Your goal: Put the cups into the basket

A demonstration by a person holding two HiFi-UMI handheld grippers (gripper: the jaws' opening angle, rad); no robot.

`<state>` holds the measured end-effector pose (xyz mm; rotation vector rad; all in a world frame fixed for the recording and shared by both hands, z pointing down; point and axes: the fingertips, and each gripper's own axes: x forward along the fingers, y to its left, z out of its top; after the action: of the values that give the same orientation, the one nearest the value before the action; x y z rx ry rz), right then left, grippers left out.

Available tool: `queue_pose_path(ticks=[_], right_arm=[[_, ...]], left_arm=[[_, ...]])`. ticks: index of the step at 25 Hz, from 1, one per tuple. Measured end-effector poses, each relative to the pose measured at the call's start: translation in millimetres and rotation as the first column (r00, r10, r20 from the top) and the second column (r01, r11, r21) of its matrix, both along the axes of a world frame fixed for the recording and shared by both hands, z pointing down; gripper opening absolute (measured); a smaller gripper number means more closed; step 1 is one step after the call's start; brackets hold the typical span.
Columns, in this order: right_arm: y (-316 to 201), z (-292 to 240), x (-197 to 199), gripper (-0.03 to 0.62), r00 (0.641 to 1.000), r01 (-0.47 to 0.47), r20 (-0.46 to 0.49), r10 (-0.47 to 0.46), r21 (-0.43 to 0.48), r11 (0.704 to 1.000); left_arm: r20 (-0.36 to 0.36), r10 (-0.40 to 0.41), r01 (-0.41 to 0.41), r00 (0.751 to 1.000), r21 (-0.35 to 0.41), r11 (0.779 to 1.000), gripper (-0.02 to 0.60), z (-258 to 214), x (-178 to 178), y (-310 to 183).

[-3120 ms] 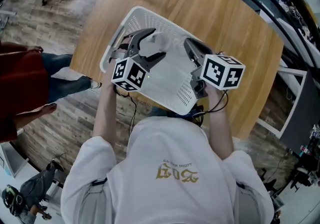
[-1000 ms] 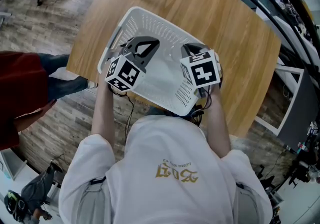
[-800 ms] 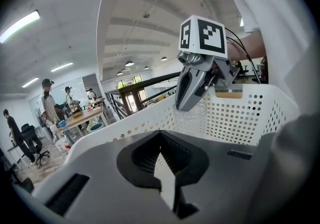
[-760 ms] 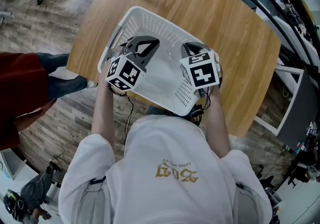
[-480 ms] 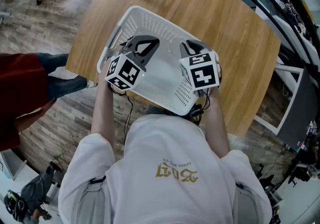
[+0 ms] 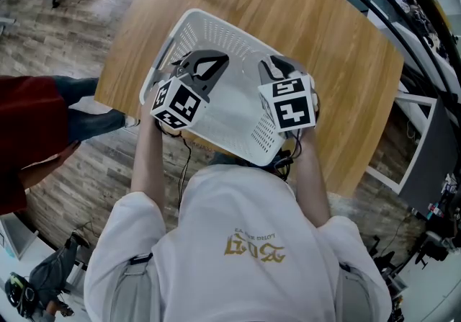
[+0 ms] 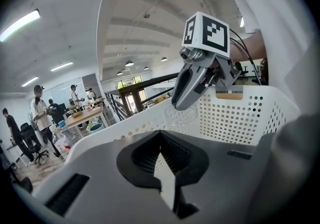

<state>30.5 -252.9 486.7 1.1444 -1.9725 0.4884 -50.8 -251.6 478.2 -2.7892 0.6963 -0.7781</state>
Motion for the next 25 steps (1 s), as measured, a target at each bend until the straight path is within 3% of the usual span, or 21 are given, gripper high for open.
queue_pose_path(ticks=[14, 20, 25], right_arm=[[-2.1, -16.4, 9.4, 0.081, 0.997, -0.035, 0.071, 0.032, 0.05, 0.998], [-1.8, -24.9, 3.2, 0.08, 0.993, -0.038, 0.113, 0.026, 0.102, 0.994], [-1.6, -34.6, 6.5, 0.037, 0.993, -0.044, 0.116, 0.025, 0.169, 0.985]], left_arm=[[-0.011, -0.02, 0.02, 1.0, 0.024, 1.0, 0.008, -9.4, 5.6, -5.2], [-0.033, -0.119, 0.121, 0.992, 0.032, 0.992, 0.008, -11.8, -3.2, -12.8], [-0.132, -0.258, 0.261, 0.957, 0.009, 0.965, 0.008, -31.2, -11.3, -23.2]])
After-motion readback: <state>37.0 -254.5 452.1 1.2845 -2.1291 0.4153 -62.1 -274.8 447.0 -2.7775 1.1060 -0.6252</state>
